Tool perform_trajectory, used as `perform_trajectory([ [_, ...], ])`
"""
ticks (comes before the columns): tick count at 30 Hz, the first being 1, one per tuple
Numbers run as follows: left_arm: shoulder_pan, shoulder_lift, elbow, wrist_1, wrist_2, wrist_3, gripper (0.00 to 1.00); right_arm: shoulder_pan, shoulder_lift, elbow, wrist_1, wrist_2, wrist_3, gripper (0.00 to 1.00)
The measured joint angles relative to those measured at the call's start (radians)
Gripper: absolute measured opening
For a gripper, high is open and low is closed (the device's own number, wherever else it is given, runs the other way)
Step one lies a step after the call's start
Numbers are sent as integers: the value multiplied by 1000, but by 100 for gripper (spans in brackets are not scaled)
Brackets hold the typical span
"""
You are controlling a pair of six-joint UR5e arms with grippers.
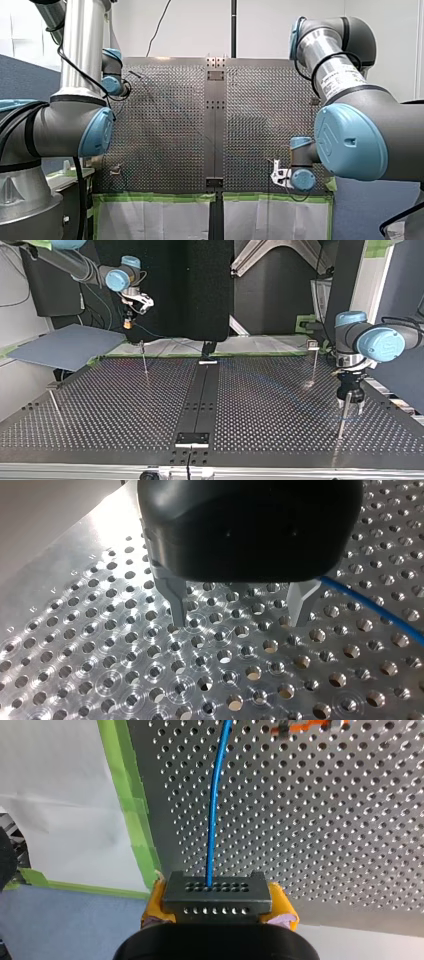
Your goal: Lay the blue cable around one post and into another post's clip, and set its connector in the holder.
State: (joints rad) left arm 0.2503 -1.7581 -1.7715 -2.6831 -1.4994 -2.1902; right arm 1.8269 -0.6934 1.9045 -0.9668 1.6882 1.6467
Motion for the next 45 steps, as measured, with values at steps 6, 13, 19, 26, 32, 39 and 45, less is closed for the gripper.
perform_trajectory([
  [6, 0, 1, 0, -1, 0, 0, 100, -16, 46, 1, -20, -5, 14, 0],
  [13, 0, 0, 0, -2, 0, 0, 100, -32, 70, 1, -31, -5, 22, 0],
  [19, 0, 0, 0, -1, 0, 0, 100, -42, 70, 1, -45, -15, 22, 0],
  [26, 0, 0, 0, -1, 0, 0, 100, -44, 62, 0, -76, -65, 15, 0],
  [32, 0, 0, 0, -2, 0, 0, 100, -40, 24, 1, -80, -106, 5, 0],
  [39, 1, 0, 0, -1, 0, 0, 100, -45, -2, 13, -80, -105, 10, 0],
  [45, 1, 0, 0, -1, 0, 0, 100, -60, -4, 37, -117, -102, 41, 0],
])
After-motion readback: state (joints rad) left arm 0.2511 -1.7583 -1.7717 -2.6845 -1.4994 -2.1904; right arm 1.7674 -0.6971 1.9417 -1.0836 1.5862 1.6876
